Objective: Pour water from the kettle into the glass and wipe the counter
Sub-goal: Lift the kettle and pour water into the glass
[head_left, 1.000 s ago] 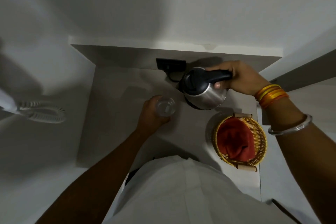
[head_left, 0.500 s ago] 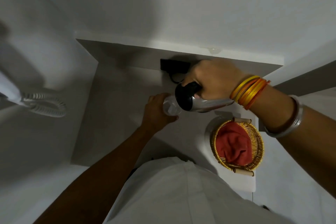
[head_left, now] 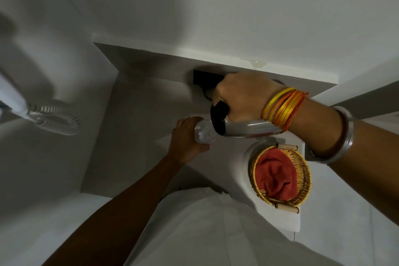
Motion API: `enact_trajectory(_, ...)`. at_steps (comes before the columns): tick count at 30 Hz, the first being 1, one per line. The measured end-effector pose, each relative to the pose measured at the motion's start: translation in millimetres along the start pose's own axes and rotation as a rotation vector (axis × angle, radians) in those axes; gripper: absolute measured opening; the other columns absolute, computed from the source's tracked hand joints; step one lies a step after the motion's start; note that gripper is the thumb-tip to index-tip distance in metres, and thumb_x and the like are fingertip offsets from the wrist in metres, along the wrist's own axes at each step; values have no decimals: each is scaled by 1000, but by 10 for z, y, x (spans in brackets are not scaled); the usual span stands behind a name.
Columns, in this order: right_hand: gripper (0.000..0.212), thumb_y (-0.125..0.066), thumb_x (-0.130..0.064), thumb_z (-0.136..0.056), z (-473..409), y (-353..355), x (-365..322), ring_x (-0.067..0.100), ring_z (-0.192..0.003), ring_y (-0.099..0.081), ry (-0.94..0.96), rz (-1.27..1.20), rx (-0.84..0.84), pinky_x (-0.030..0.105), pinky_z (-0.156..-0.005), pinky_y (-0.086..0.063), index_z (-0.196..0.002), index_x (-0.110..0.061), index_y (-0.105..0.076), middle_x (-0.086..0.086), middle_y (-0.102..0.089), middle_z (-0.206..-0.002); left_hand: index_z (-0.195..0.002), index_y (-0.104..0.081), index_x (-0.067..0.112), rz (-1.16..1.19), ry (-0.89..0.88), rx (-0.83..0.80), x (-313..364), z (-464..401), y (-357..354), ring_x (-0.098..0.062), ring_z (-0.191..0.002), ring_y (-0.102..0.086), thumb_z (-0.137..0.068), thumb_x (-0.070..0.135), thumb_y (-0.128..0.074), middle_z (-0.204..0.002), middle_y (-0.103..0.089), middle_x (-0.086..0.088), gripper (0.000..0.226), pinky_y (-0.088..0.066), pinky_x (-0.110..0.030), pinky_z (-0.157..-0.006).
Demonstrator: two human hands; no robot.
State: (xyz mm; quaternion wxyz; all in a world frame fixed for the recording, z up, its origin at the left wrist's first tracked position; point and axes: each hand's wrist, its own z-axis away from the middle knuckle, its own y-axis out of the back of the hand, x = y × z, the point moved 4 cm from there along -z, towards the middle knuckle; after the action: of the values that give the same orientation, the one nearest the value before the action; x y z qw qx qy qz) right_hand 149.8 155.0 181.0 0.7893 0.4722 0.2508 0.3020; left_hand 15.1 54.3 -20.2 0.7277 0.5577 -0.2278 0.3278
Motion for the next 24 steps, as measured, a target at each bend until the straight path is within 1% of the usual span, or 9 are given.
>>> enact_trajectory(3,22,-67,-25,-77,-20,15,-51,21,-70,-67,-2,25,-18,34,-63,-60,-98,-25,-74,-1,-71,-80,-138,-61,19,18,-4,-17,-22,14,-26,-27,-124,-55,-57,34,-101,-131,-67,2,92,-51,-43,-97)
enact_trajectory(5,17,-66,-25,-77,-32,26,-84,21,-66,-65,-2,40,-32,33,-60,-59,-92,-23,-74,-1,-69,-75,-139,-61,18,17,-12,-19,-39,18,-46,-28,-123,-56,-57,33,-101,-131,-67,1,92,-51,-45,-98)
enact_trajectory(9,8,-66,-22,-75,-49,46,-137,19,-57,-59,-13,52,-64,25,-47,-43,-81,-18,-71,1,-62,-66,-138,-62,20,-13,-14,-19,-56,12,-57,-27,-122,-58,-56,37,-101,-130,-68,3,92,-51,-42,-96)
enact_trajectory(11,5,-69,-21,-76,-55,48,-151,17,-55,-58,-23,36,-99,25,-45,-40,-77,-17,-70,1,-62,-64,-139,-61,21,-29,-15,-32,-63,9,-71,-26,-123,-57,-56,39,-100,-132,-67,3,94,-50,-40,-95)
enact_trajectory(15,11,-69,-19,-78,-72,58,-199,14,-51,-52,-32,8,-159,25,-46,-39,-69,-15,-64,0,-55,-59,-139,-61,24,-53,-19,-37,-69,5,-111,-22,-122,-58,-56,44,-99,-130,-67,5,94,-45,-34,-92)
enact_trajectory(19,28,-69,-17,-79,-86,95,-219,15,-49,-49,-50,-19,-198,28,-50,-44,-59,-17,-50,0,-50,-57,-135,-62,29,-63,-23,-59,-63,11,-147,-16,-118,-60,-57,50,-95,-126,-68,10,87,-52,-36,-92)
enact_trajectory(21,29,-72,-17,-78,-107,102,-211,15,-50,-50,-64,-22,-214,29,-52,-48,-59,-17,-51,1,-53,-57,-135,-62,27,-65,-44,-53,-64,50,-154,-20,-118,-60,-57,49,-96,-128,-67,8,88,-52,-38,-92)
enact_trajectory(22,25,-74,-19,-78,-117,97,-208,16,-53,-53,-75,-18,-225,30,-54,-49,-61,-16,-55,1,-57,-60,-135,-63,26,-60,-57,-46,-70,69,-160,-22,-118,-60,-56,46,-97,-128,-68,6,88,-52,-40,-93)
enact_trajectory(24,13,-76,-24,-78,-130,87,-197,19,-61,-59,-92,-5,-227,32,-59,-50,-77,-14,-68,3,-66,-72,-134,-64,23,-63,-62,-51,-78,96,-166,-26,-118,-60,-56,41,-99,-128,-69,2,87,-52,-40,-93)
